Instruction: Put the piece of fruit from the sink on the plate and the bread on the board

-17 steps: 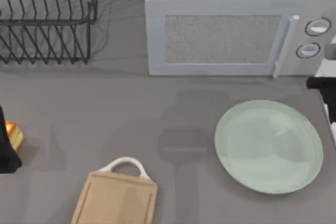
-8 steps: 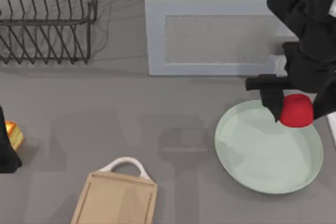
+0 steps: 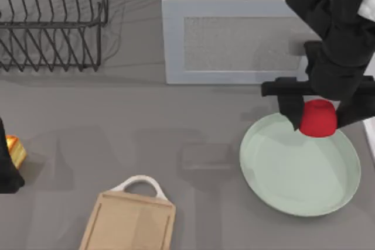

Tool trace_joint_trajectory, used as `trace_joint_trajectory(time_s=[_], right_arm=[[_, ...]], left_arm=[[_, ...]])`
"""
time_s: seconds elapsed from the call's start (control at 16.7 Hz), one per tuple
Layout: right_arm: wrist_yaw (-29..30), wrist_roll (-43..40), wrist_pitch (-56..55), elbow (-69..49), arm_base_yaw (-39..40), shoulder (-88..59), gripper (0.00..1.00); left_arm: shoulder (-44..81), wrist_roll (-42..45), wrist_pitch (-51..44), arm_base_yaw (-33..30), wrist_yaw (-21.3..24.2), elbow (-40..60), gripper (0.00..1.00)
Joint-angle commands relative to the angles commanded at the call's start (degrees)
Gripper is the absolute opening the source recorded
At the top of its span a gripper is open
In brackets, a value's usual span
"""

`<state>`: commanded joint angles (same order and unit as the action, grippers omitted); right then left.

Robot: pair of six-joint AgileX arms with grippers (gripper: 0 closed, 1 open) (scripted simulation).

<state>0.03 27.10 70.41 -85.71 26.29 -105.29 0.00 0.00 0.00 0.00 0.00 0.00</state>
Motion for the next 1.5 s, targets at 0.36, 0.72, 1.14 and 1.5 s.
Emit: trace_joint_trajectory(time_s=[0.36, 0.72, 1.14, 1.5], right_arm=[[0.0, 0.0, 0.0, 0.0, 0.0, 0.0, 0.45], [0.0, 0.0, 0.0, 0.0, 0.0, 0.0, 0.90], [0.0, 0.0, 0.0, 0.0, 0.0, 0.0, 1.00], [0.0, -0.5, -1.2, 1.2, -0.6, 1.7, 1.00]], left_arm=[[0.0, 0.0, 0.0, 0.0, 0.0, 0.0, 1.00], [0.0, 0.0, 0.0, 0.0, 0.0, 0.0, 1.00], [0.0, 0.0, 0.0, 0.0, 0.0, 0.0, 1.00], [0.0, 0.0, 0.0, 0.0, 0.0, 0.0, 1.00]])
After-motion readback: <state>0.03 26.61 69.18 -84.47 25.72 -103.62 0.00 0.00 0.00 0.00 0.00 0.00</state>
